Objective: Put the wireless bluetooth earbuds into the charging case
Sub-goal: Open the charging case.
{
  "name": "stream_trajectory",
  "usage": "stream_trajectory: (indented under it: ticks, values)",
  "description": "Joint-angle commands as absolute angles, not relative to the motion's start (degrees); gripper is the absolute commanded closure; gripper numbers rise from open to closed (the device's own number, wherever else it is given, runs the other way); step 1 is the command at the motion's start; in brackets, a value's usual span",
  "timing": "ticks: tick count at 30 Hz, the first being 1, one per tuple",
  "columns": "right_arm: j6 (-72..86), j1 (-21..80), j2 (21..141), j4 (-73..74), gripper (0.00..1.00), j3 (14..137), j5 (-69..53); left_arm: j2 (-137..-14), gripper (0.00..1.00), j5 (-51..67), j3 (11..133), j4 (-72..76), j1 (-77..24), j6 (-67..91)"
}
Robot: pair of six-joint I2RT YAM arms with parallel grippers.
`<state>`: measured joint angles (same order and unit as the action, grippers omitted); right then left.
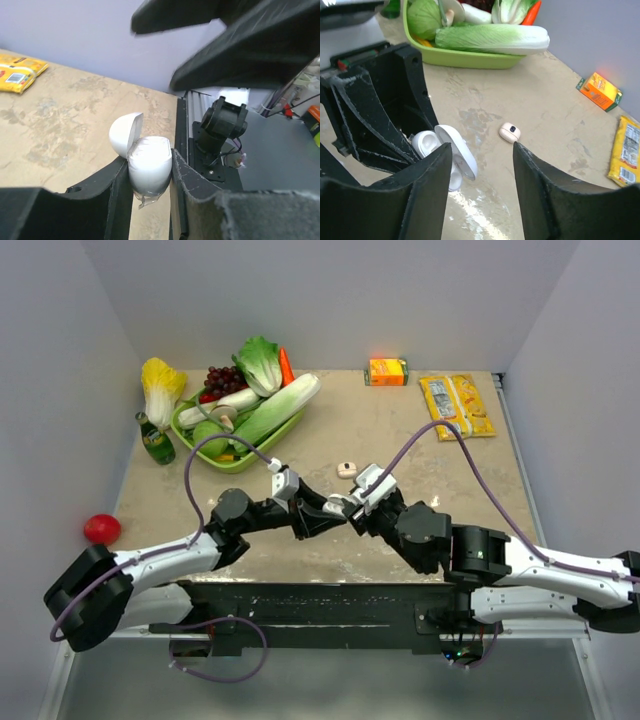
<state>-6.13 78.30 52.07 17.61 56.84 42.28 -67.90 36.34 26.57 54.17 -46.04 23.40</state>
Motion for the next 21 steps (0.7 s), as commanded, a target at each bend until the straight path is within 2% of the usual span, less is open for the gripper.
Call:
stream_trajectory:
  ticks: [1, 3, 7, 9, 13, 17, 21]
  values:
    - [-0.45, 78.14, 49.49, 13.8, 0.44, 61.43, 41.93, -63.81, 1.0, 28.23, 22.42, 61.26, -45.79, 22.76]
    - [1.13, 77.96, 49.22, 14.06, 0.44, 61.7, 40.96, -61.89, 1.0, 25.32, 19.78, 63.35, -45.79, 23.29]
    - [8.32, 76.82, 48.52, 13.45, 0.53, 58.55, 44.38, -57.58, 1.0, 19.08, 12.33, 69.07, -45.88, 25.22]
    - [11.58, 74.46, 49.39, 13.71, 0.53, 54.68, 43.16, -53.81, 1.0, 15.83, 9.68, 70.75, -46.05, 25.49]
    - [20.19, 60.16, 52.47, 11.71, 0.51, 47.92, 24.4, -48.0, 1.0, 11.08, 4.14, 70.67, -46.67, 25.31]
    - [21.71, 57.92, 58.34, 5.29, 0.52, 42.9, 18.12, -42.12, 1.0, 10.37, 2.02, 68.04, -47.81, 23.3]
    - [21.45, 58.01, 69.06, 3.43, 0.59, 44.56, 16.61, -37.1, 1.0, 7.83, 1.94, 61.88, -49.3, 21.71]
